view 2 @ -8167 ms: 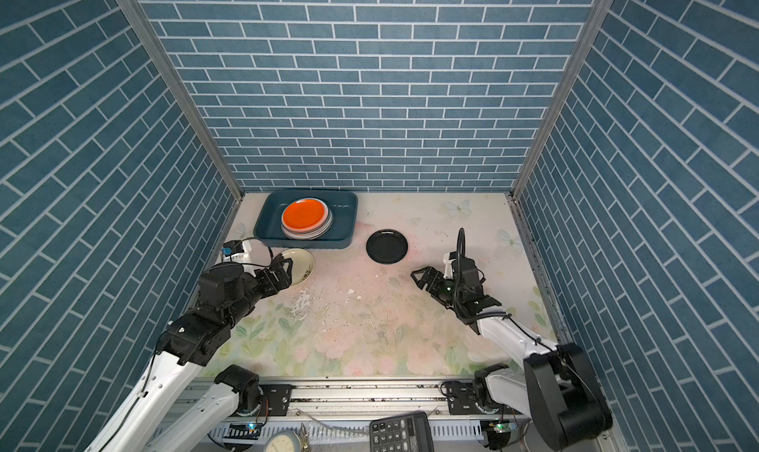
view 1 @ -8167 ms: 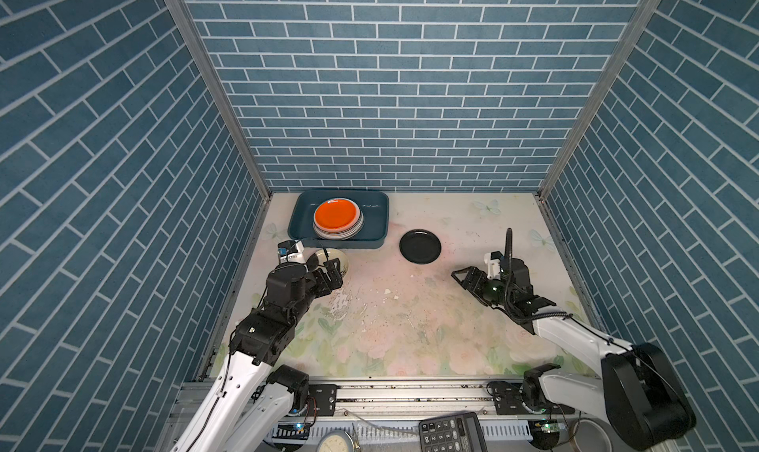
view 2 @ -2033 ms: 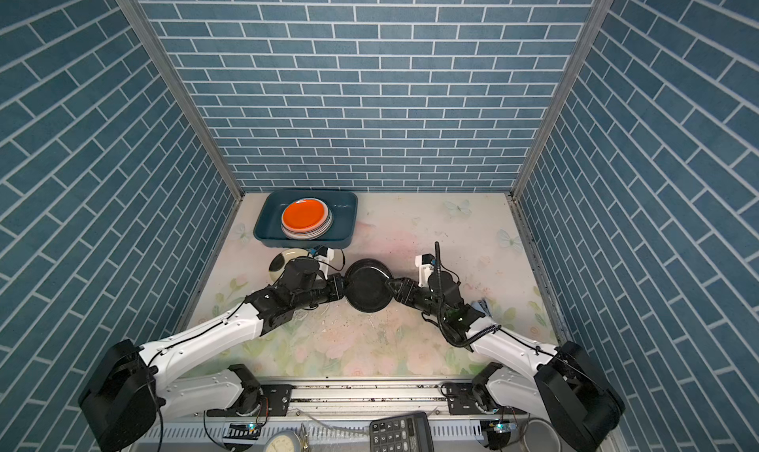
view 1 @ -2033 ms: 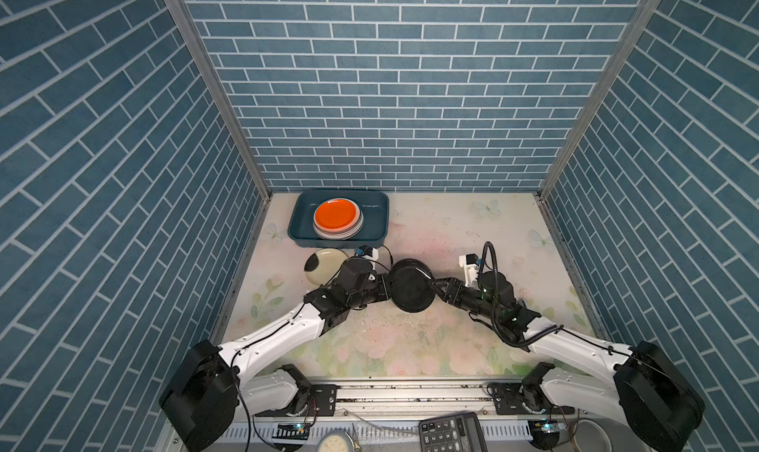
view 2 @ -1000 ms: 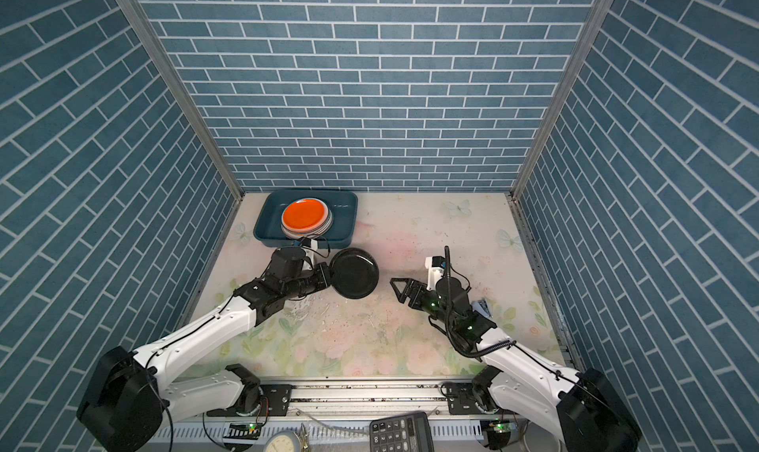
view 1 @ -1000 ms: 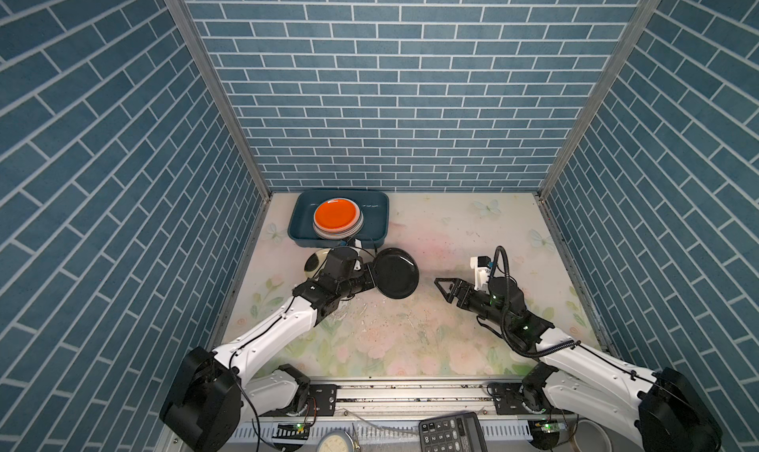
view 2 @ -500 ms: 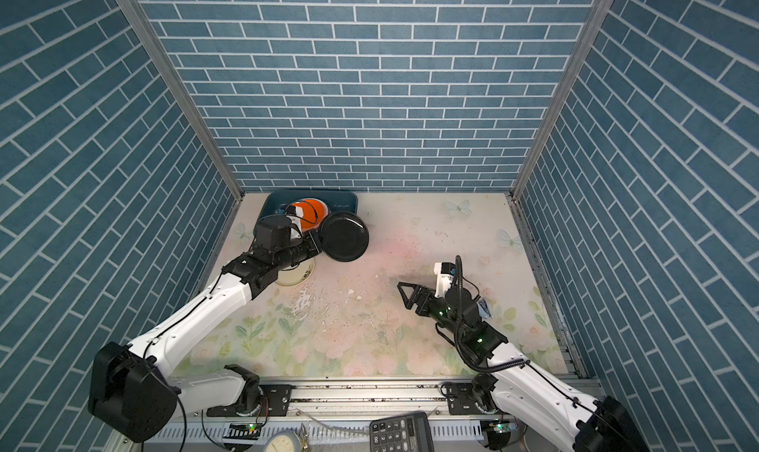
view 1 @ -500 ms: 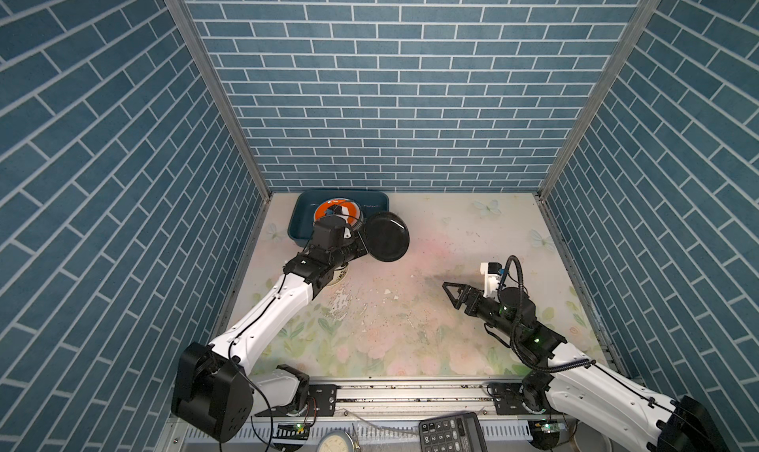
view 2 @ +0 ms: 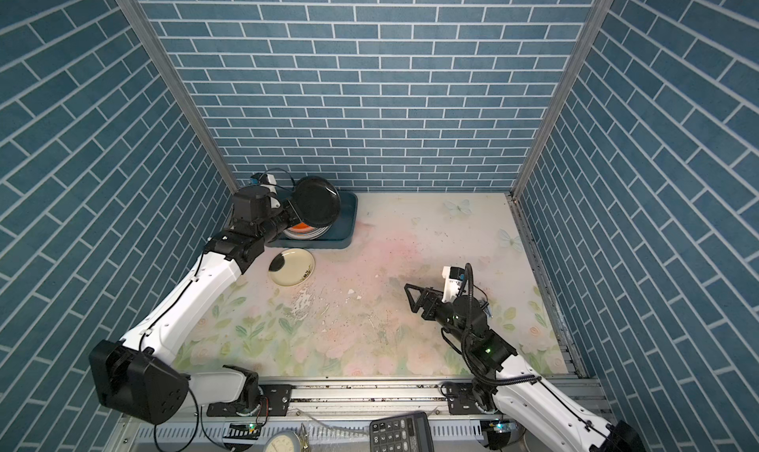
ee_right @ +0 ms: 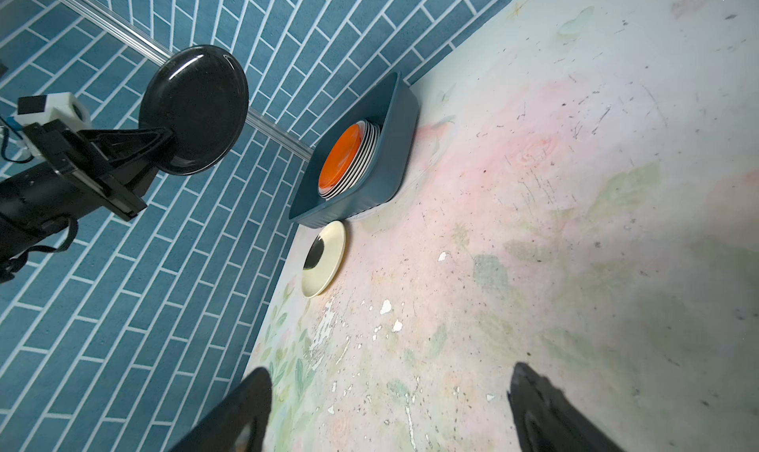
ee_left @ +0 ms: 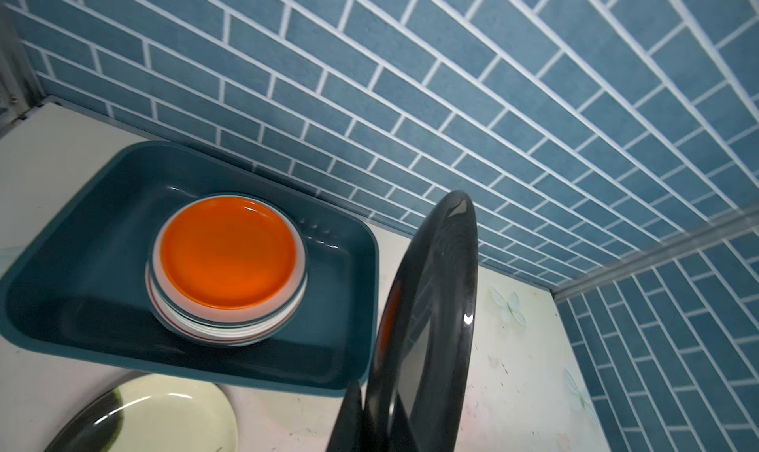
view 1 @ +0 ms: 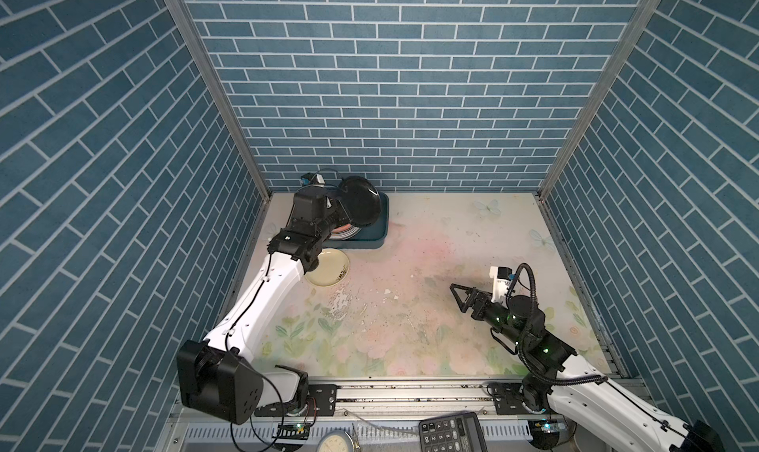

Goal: Place the plates into the plastic bin on the countertop
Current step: 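Lower the black plate onto the stack in the bin and open the left gripper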

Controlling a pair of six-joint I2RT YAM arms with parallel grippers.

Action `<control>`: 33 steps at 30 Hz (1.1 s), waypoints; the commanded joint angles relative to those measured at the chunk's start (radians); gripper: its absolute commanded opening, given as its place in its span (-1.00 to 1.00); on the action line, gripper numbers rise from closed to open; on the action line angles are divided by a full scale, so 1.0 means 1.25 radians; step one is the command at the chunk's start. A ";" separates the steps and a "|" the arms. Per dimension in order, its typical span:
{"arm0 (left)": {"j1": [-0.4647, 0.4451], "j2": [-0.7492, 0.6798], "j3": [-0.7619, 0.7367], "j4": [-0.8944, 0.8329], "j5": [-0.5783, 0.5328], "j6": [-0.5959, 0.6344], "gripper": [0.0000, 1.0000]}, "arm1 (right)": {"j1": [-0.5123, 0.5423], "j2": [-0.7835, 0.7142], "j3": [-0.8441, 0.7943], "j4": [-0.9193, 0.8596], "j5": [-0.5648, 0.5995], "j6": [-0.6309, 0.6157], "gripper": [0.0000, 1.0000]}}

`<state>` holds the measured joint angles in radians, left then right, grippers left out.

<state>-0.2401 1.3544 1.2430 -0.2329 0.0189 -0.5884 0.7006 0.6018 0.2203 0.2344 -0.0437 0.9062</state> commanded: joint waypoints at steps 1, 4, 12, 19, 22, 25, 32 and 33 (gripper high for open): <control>0.042 0.051 0.030 0.009 -0.004 -0.013 -1.00 | 0.003 -0.025 -0.009 -0.038 0.035 -0.032 0.82; 0.081 0.125 0.061 0.005 0.007 -0.022 -1.00 | 0.003 -0.038 -0.009 -0.061 0.044 -0.032 0.82; 0.195 0.374 0.170 -0.009 0.118 -0.077 -1.00 | 0.003 -0.073 -0.010 -0.100 0.047 -0.036 0.82; 0.223 0.511 0.293 -0.041 0.158 -0.073 -1.00 | 0.003 -0.089 -0.010 -0.128 0.047 -0.038 0.82; 0.223 0.567 0.375 -0.092 0.166 -0.047 -1.00 | 0.003 -0.087 -0.010 -0.130 0.049 -0.038 0.82; 0.225 0.616 0.456 -0.162 0.157 -0.015 -0.94 | 0.003 -0.087 -0.005 -0.138 0.044 -0.038 0.82; 0.223 0.673 0.559 -0.250 0.188 0.050 0.32 | 0.004 -0.086 -0.005 -0.153 0.044 -0.039 0.82; 0.223 0.671 0.558 -0.251 0.187 0.057 0.47 | 0.002 -0.085 -0.005 -0.153 0.045 -0.040 0.82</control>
<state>0.0406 2.1830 1.9156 -0.4702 0.2344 -0.5674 0.7006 0.5011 0.2192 0.0589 -0.0036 0.8814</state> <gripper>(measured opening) 0.685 0.909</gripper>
